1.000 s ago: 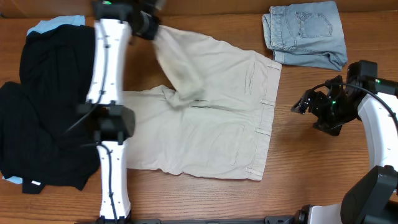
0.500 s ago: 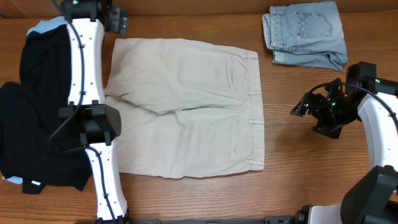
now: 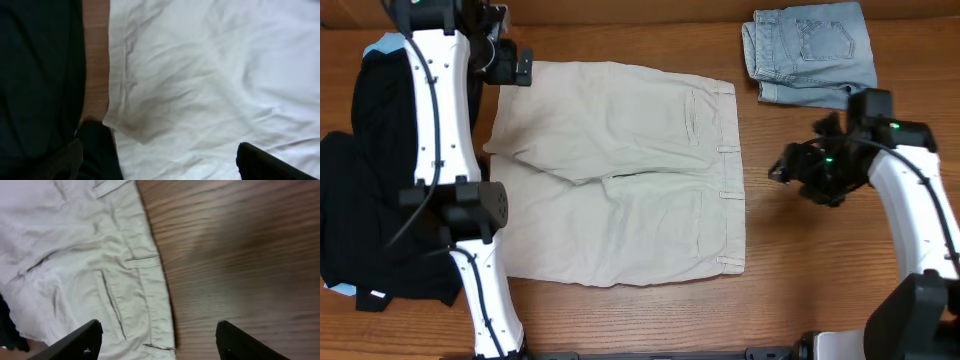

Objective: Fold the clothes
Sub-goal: 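Move both grippers to the bottom leg hems of the beige shorts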

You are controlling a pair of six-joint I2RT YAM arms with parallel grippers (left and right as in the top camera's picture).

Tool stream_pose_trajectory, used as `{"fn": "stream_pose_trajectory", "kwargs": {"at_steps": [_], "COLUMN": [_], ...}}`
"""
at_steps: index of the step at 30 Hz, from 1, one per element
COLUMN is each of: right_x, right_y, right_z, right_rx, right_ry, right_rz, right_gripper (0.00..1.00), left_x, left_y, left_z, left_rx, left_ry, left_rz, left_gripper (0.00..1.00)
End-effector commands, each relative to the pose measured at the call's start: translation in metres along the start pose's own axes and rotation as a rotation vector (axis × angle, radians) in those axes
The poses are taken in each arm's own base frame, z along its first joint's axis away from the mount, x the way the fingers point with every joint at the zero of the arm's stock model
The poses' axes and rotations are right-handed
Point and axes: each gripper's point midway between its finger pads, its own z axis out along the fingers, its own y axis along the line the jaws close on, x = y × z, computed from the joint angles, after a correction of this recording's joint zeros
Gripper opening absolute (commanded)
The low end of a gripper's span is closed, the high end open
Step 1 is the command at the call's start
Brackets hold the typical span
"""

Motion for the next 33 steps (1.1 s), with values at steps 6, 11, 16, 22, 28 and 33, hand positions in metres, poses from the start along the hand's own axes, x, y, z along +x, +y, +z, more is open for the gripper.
{"fn": "stream_pose_trajectory", "kwargs": {"at_steps": [6, 11, 16, 22, 28, 33], "right_x": [0.019, 0.049, 0.077, 0.108, 0.14, 0.144], "right_y": [0.045, 0.059, 0.05, 0.03, 0.008, 0.009], "right_z": [-0.062, -0.091, -0.101, -0.076, -0.023, 0.0], "right_rx": [0.064, 0.034, 0.084, 0.181, 0.25, 0.212], "right_ry": [-0.239, -0.307, -0.318, -0.232, -0.109, -0.071], "right_rz": [-0.09, -0.095, -0.041, 0.116, 0.215, 0.166], "right_gripper": [0.77, 0.81, 0.84, 0.87, 0.96, 1.0], "left_x": [0.015, 0.051, 0.107, 0.189, 0.255, 0.302], "left_y": [-0.026, -0.034, -0.03, -0.009, 0.014, 0.036], "left_z": [-0.167, -0.216, -0.213, -0.159, -0.082, -0.026], "left_rx": [0.04, 0.048, 0.018, -0.1, -0.23, -0.4], "left_ry": [-0.352, -0.416, -0.316, -0.103, -0.049, -0.014], "left_rz": [-0.063, -0.085, -0.161, -0.349, -0.736, -1.046], "left_gripper": [1.0, 1.0, 1.0, 1.0, 1.0, 1.0]}}
